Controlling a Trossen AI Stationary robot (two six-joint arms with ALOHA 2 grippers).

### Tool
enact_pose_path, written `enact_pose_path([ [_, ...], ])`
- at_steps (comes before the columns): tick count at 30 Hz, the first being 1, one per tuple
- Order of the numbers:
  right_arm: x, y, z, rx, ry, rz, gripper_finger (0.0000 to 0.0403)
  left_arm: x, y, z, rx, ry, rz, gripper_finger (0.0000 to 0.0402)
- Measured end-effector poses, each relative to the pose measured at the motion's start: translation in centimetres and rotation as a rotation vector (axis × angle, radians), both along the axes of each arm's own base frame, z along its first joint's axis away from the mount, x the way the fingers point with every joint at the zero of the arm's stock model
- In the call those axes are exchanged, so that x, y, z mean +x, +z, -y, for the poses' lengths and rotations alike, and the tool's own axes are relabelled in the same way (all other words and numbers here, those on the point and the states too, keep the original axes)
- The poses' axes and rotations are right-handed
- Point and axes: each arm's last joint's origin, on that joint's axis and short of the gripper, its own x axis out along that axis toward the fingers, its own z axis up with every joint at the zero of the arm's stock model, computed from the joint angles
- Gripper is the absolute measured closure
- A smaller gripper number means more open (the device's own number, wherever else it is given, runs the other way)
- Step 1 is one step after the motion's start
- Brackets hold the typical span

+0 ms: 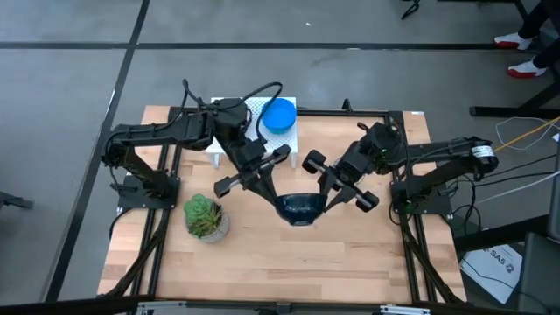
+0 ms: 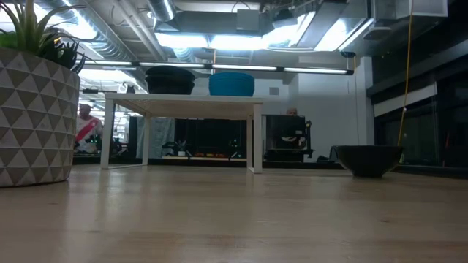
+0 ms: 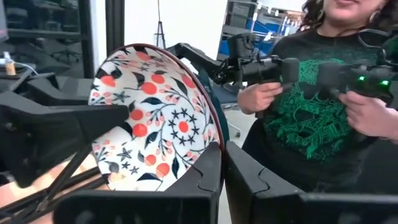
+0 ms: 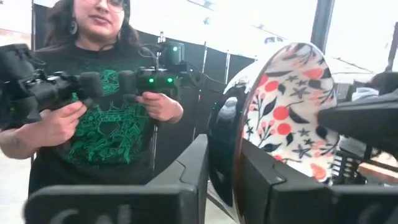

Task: Pick & Place Mini bowls
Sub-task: Stack the white patterned bowl on the white patterned bowl on the shelf

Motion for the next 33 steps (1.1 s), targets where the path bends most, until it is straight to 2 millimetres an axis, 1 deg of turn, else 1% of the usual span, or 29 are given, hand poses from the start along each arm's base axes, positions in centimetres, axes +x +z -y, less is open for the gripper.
enact_pose_path([
  [3,0.0,0.0,-0.1,0.029,0.009,-0.039,0.0332,-0.3,0.1,-0.5,0.0,0.015,-0.003,0.0398],
  [6,0.0,0.0,0.0,0.078,0.042,-0.117,0.0331,-0.7,0.2,-1.1,-0.001,0.031,-0.021,0.0398],
  [11,0.2,-0.4,0.9,0.146,0.082,-0.281,0.032,-1.3,0.1,-1.5,-0.003,0.06,-0.08,0.0398],
  [13,0.2,-0.5,1.4,0.171,0.073,-0.323,0.0304,-1.5,0.0,-1.5,-0.005,0.06,-0.098,0.0399],
  [16,0.4,-0.7,2.1,0.192,0.046,-0.357,0.027,-1.5,-0.1,-1.5,-0.015,0.038,-0.122,0.0399],
  [22,0.4,-0.7,2.5,0.182,0.003,-0.326,0.019,-1.5,-0.3,-1.2,-0.024,0.011,-0.142,0.0399],
  [25,0.4,-0.7,2.7,0.168,-0.001,-0.31,0.0157,-1.6,-0.4,-1.1,-0.04,-0.018,-0.169,0.0399],
  [29,0.5,-0.8,3.3,0.185,-0.059,-0.302,0.0129,-1.6,-0.6,-1.1,-0.047,-0.044,-0.195,0.0399],
  [33,0.8,-1.2,4.3,0.195,-0.175,-0.316,0.0121,-1.8,-0.9,-1.0,-0.051,-0.052,-0.236,0.0399],
])
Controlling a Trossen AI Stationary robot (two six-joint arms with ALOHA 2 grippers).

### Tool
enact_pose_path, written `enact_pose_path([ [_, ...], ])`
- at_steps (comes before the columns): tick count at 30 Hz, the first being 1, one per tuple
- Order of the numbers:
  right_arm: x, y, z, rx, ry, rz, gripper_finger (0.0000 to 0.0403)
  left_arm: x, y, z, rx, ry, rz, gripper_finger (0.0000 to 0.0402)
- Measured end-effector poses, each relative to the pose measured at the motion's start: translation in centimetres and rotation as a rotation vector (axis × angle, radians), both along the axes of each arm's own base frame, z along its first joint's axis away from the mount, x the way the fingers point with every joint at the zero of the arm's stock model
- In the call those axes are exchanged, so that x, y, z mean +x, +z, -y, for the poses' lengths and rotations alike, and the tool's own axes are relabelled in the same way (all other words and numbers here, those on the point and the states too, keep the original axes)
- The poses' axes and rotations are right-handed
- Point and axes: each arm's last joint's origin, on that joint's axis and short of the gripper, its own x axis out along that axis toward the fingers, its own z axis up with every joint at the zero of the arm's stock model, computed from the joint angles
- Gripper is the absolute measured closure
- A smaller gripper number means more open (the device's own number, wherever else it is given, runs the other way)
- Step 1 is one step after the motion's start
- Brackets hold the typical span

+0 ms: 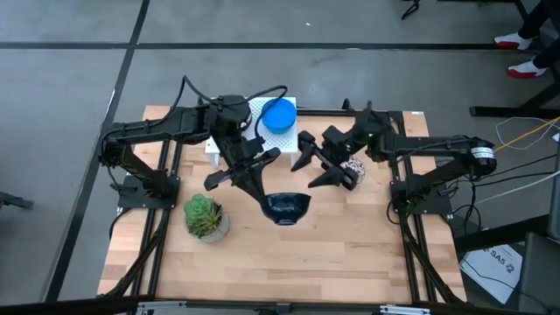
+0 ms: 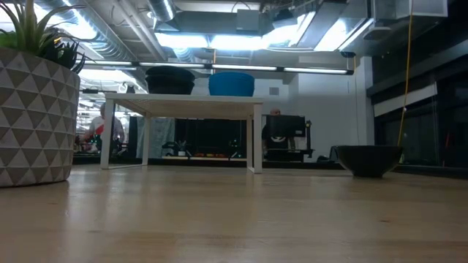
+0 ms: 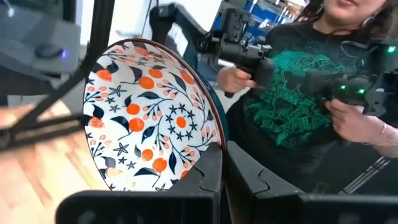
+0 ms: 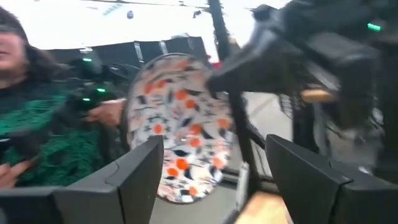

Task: Pick & Place Mini bowls
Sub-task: Stack the white patterned bowl on the white patterned bowl on the shelf

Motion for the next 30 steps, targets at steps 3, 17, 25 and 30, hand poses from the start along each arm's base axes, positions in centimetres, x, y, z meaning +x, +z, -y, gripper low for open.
enact_pose_path([
  [3,0.2,-0.8,0.8,0.012,-0.033,-0.092,0.0121,-0.2,-0.6,-0.1,0.007,0.008,-0.064,0.0399],
  [17,-0.1,-5.1,1.9,0.109,-0.055,-0.591,0.0121,-2.8,-3.6,-0.6,0.221,0.25,-0.431,0.0399],
  [25,-0.6,-6.5,1.5,0.162,-0.044,-0.78,0.0121,-4.0,-4.8,-0.9,0.36,0.363,-0.603,0.0399],
  [30,-1.0,-7.5,0.7,0.155,-0.067,-0.9,0.0121,-4.4,-5.3,-1.1,0.446,0.442,-0.664,0.0399],
])
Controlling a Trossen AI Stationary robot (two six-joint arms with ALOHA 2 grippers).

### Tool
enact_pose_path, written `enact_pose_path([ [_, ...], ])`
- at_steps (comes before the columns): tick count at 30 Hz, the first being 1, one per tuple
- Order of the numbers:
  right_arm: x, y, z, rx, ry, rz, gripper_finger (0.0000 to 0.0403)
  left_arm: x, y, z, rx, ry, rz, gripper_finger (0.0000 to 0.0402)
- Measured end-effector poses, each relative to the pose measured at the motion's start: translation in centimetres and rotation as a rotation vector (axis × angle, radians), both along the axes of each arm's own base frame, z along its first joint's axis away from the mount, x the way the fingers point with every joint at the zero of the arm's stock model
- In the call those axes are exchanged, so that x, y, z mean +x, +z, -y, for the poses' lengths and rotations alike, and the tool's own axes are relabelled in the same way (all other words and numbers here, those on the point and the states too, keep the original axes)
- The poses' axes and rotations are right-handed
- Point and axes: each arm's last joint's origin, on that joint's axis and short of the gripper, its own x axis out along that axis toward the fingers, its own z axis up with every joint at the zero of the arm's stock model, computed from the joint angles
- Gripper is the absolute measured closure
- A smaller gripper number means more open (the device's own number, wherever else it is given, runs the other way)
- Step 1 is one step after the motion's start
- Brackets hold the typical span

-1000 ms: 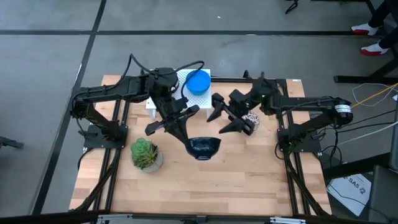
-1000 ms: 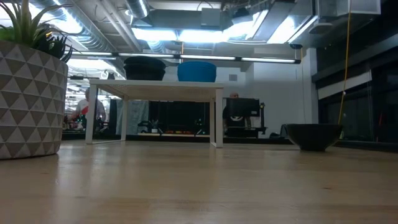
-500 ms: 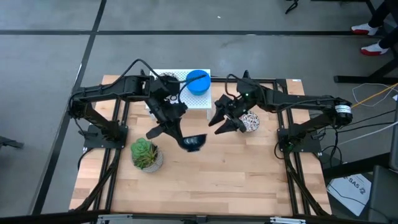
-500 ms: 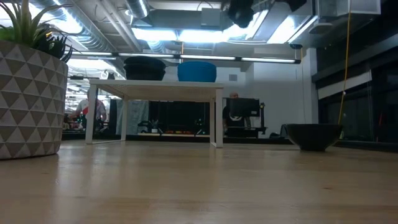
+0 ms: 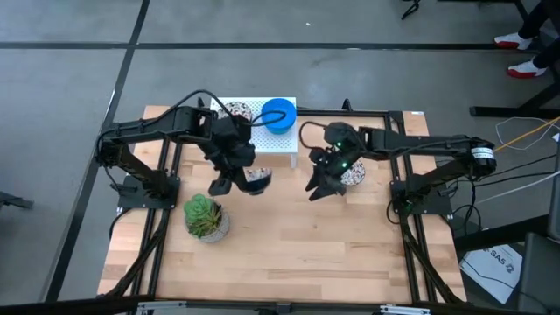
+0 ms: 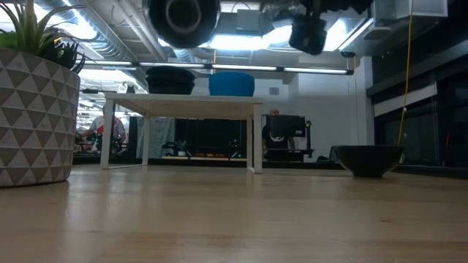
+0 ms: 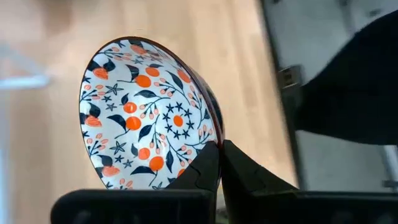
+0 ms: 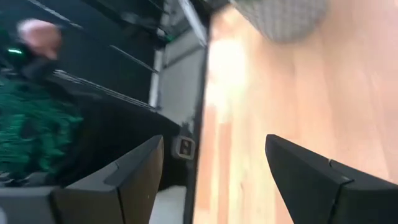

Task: Pick & Place Mini bowls
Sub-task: Stack the white patterned bowl on the white patterned bowl on the shelf

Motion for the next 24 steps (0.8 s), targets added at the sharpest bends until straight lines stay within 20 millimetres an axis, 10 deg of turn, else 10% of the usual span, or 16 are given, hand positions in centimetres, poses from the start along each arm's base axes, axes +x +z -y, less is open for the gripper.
enact_pose_path([
  [24,-1.9,-3.0,-0.1,-0.398,-0.341,-0.396,0.0121,-0.6,-0.5,-1.0,0.313,0.178,-0.09,0.0399],
])
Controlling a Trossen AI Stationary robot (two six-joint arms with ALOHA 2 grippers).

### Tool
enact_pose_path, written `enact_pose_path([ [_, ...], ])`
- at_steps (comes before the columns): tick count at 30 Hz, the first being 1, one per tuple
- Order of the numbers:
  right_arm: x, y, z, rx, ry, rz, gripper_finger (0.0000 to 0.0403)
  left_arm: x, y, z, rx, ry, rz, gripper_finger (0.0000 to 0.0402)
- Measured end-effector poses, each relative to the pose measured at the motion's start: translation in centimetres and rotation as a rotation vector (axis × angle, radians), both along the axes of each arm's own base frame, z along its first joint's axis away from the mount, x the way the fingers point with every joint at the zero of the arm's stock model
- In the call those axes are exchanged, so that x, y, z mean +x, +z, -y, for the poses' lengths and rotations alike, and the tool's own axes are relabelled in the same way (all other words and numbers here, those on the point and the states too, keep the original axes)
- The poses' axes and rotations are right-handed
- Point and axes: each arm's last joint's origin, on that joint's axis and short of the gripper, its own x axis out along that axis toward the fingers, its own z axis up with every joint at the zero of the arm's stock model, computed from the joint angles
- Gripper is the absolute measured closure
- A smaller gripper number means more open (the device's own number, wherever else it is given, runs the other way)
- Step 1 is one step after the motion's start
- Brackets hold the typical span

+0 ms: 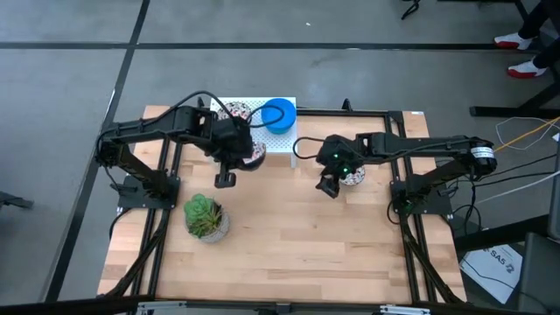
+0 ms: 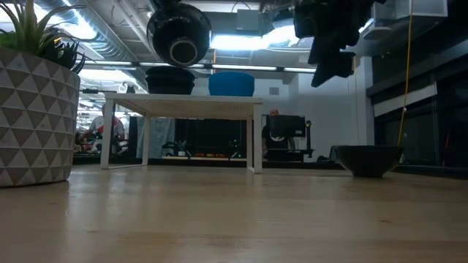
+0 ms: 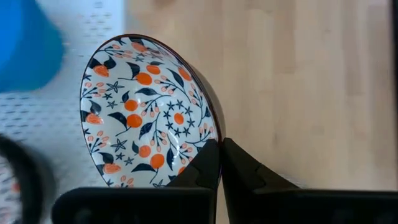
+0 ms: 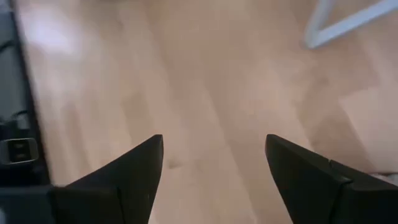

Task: Pick & Place Mini bowls
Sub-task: Stack the white patterned bowl on the white patterned bowl on the shelf

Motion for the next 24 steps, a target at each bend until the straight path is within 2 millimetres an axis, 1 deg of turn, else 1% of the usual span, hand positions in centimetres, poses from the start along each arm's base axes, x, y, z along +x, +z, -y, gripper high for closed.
enact_pose_path([
  [2,-0.1,-0.1,0.1,-0.027,-0.02,-0.019,0.0121,-0.1,0.3,-0.1,0.03,0.015,0.004,0.0399],
  [5,-0.2,-0.2,0.2,-0.047,-0.034,-0.029,0.0121,-0.2,1.5,-0.2,0.082,0.034,0.051,0.0399],
  [10,-0.2,-0.1,0.2,-0.054,-0.039,-0.028,0.0121,-0.9,4.2,-0.4,0.155,0.066,0.145,0.0399],
  [14,-0.2,-0.1,0.2,-0.065,-0.048,-0.029,0.0121,-1.7,6.2,-0.6,0.252,0.108,0.212,0.0399],
  [16,-0.2,-0.1,0.2,-0.07,-0.052,-0.029,0.0121,-2.0,6.9,-0.8,0.305,0.135,0.233,0.0399],
  [20,-0.1,-0.1,0.3,-0.07,-0.055,-0.023,0.0121,-2.5,7.7,-1.1,0.372,0.189,0.242,0.0399],
  [24,-0.1,-0.1,0.3,-0.069,-0.055,-0.021,0.0121,-2.9,7.5,-1.9,0.39,0.273,0.207,0.0399],
])
